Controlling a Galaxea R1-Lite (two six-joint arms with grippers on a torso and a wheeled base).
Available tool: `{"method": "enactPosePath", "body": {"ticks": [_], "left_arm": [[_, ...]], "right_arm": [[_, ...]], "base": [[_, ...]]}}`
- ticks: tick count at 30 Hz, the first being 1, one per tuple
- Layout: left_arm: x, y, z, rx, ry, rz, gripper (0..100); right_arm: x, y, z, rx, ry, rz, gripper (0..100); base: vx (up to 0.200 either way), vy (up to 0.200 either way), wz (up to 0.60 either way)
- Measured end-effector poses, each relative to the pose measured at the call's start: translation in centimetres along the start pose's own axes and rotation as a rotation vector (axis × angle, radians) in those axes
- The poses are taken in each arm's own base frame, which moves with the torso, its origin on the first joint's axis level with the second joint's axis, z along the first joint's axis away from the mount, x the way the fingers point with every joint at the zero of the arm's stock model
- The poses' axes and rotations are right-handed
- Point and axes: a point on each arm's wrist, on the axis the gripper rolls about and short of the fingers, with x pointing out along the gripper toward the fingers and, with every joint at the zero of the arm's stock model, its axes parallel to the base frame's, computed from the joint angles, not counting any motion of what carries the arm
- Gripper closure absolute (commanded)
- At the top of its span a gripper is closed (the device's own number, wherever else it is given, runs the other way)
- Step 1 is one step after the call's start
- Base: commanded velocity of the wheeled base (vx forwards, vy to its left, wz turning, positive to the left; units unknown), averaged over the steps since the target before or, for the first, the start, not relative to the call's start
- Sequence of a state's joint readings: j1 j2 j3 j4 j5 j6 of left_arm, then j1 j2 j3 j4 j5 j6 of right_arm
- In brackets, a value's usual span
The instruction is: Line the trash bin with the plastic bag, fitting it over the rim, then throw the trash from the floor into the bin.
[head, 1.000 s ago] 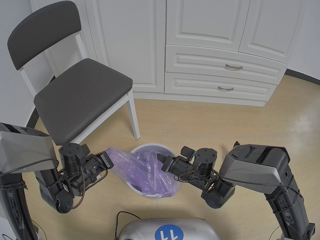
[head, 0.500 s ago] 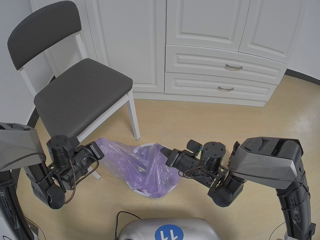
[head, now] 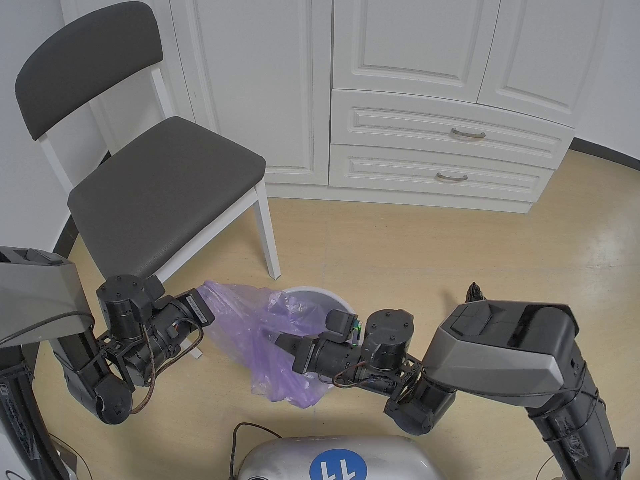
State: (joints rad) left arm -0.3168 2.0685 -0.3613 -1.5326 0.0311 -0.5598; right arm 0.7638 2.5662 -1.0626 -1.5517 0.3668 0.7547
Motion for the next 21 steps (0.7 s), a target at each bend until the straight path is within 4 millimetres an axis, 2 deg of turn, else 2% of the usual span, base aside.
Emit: {"method": "enactPosePath", "body": {"ticks": [4,13,18,21], "left_arm": [[-0.2,-0.3,-0.1,0.002,0.005,-0.008,100],[-0.6,-1.2,-0.2,0.006,0.006,-0.033,100],[-0.7,-2.0,-0.3,0.008,0.001,-0.055,100],[-0.5,-2.6,-0.3,0.007,-0.015,-0.061,100]], "right_arm": [[0.6,-1.4,-0.8,-0.001,0.047,0.05,100],[0.8,-6.0,-0.1,-0.016,0.056,0.087,100],[0.5,-8.3,1.3,-0.035,0.007,0.07,100],[0.7,-9.2,3.1,-0.065,-0.047,0.076,100]], "base": [[0.0,0.0,0.0],[0.0,0.0,0.0],[0.0,0.0,0.0],[0.0,0.0,0.0]]}}
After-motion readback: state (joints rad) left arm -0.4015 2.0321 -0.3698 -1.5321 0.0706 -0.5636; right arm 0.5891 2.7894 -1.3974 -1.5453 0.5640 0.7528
